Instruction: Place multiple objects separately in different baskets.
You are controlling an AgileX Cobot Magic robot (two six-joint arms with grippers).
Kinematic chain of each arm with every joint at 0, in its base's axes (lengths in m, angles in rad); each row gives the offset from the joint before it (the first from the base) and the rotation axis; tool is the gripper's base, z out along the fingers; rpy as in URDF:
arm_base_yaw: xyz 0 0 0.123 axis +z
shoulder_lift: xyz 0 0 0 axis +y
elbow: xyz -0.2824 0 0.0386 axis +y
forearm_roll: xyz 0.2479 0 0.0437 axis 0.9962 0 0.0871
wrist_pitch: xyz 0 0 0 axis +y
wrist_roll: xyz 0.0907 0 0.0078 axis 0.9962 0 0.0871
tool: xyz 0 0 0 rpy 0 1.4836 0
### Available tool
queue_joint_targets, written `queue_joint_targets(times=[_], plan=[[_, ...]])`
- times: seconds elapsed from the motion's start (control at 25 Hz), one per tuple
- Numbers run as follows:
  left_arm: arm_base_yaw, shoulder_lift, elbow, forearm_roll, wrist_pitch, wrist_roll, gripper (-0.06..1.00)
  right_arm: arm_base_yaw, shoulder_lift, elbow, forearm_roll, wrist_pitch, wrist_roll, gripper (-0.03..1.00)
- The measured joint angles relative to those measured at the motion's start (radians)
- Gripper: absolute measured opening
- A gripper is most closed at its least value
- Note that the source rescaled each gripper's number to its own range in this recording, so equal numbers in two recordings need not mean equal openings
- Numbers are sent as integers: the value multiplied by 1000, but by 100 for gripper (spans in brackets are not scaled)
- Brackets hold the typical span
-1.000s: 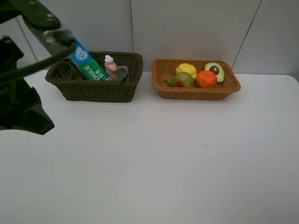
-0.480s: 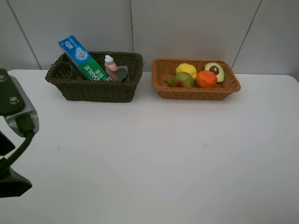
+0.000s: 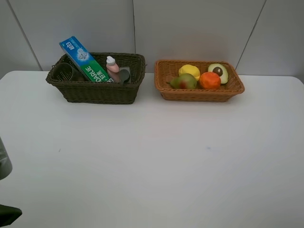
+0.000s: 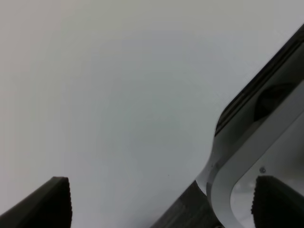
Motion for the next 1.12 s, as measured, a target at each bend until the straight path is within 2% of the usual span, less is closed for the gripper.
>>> queue_joint_targets(times=[0.2, 0.44, 0.56, 0.76, 1.12], plan=[[0, -121, 30, 15, 43, -11, 100, 0, 0, 0, 0, 0, 0, 100], [1, -285, 32, 29, 46, -28, 100, 0, 0, 0, 0, 0, 0, 100], [28, -349, 32, 48, 47, -54, 100, 0, 0, 0, 0, 0, 0, 100], [142, -404, 33, 59, 48, -80, 100, 0, 0, 0, 0, 0, 0, 100], [413, -515, 34, 56, 48, -105, 100, 0, 0, 0, 0, 0, 0, 100]])
